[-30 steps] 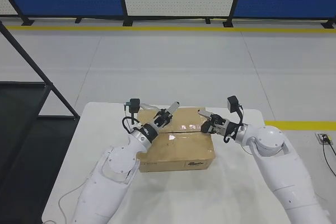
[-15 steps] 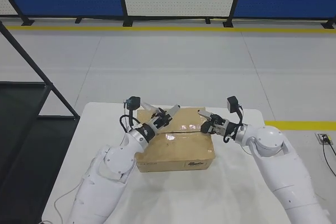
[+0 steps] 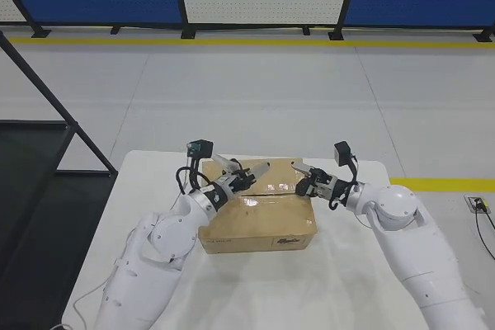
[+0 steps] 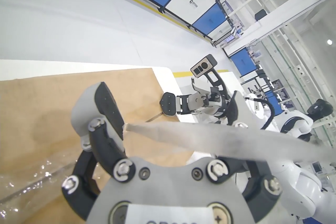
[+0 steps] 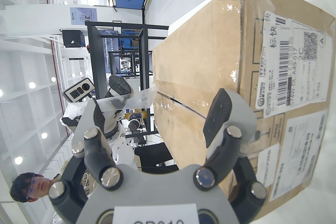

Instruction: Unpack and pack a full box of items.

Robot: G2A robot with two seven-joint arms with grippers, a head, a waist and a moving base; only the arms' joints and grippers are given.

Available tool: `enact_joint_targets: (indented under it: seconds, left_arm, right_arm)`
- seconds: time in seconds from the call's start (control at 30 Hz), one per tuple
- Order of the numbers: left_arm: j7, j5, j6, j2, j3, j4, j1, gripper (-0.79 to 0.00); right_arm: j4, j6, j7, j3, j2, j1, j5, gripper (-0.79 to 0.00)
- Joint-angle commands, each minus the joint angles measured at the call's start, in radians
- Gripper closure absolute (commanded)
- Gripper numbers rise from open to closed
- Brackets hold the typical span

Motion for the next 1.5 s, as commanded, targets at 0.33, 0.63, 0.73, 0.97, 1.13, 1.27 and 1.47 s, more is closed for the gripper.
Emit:
enact_joint_targets:
  seconds: [0.33, 0.63, 0.73, 0.97, 1.13, 1.27, 1.47]
  left_arm:
    - [-0.014, 0.017, 0.098, -0.008, 0.027, -0.027, -0.02, -0.785]
    - [-0.075, 0.169, 0.111, 0.004, 0.032, -0.028, -0.026, -0.785]
    - [-0.073, 0.193, 0.108, 0.006, 0.03, -0.036, -0.019, -0.785]
    - [-0.093, 0.199, 0.105, 0.005, 0.036, -0.041, -0.014, -0.785]
    - [-0.058, 0.209, 0.107, 0.0, 0.051, -0.034, -0.025, -0.785]
    - [-0.054, 0.216, 0.107, -0.004, 0.068, -0.037, -0.025, -0.785]
    - [-0.055, 0.216, 0.105, -0.01, 0.085, -0.02, -0.038, -0.785]
  right_arm:
    - [0.004, -0.003, 0.001, -0.002, 0.002, -0.001, 0.006, -0.785]
    - [0.0, -0.008, 0.0, 0.006, 0.006, -0.011, 0.007, -0.785]
    - [0.0, -0.008, 0.0, 0.005, 0.006, -0.01, 0.011, -0.785]
    - [-0.038, -0.084, -0.04, 0.01, 0.011, -0.026, -0.028, -0.785]
    - [-0.067, -0.062, -0.055, 0.008, 0.013, -0.042, -0.049, -0.785]
    - [-0.063, -0.059, -0.06, 0.014, 0.014, -0.046, -0.033, -0.785]
    - [-0.07, -0.067, -0.062, 0.023, 0.017, -0.054, -0.034, -0.785]
